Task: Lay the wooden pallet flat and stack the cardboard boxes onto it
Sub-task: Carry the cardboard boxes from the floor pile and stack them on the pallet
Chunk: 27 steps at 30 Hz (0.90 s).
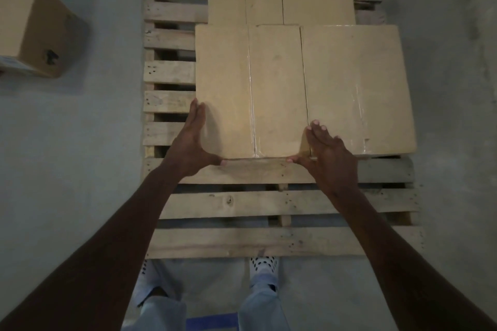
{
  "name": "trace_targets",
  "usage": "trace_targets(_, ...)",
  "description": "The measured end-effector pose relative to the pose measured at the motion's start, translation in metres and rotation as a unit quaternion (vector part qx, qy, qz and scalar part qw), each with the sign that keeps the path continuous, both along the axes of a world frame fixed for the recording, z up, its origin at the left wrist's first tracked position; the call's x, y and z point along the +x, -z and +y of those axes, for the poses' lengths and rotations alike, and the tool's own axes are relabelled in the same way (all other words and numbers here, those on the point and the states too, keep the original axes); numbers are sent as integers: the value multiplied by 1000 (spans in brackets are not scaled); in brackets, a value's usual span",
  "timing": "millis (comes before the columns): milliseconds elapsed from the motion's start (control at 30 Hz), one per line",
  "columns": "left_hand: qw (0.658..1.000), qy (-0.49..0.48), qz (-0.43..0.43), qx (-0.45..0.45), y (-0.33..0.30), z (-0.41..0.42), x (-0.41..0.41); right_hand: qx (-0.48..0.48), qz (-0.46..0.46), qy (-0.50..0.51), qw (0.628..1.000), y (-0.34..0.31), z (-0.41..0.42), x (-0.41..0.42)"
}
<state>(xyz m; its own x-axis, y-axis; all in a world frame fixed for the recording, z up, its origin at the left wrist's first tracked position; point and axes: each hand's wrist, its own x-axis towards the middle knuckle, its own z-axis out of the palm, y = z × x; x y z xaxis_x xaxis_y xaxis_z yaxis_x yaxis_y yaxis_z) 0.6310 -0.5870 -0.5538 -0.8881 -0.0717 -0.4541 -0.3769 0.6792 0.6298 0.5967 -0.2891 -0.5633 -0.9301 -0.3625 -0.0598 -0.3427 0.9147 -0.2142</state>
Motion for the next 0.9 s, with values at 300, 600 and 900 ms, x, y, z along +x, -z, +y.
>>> trace_targets(300, 1000, 0, 9, 0, 5, 0, 7, -104, -31, -14, 994, 13, 32, -5)
trace_targets(600, 1000, 5, 5, -4, 7, -5, 2, -135, 1, -13, 991, 21, 32, -1)
trace_targets(900, 997, 37, -20, -59, 2, 5, 4, -79, -54, 4, 995, 9, 23, 5)
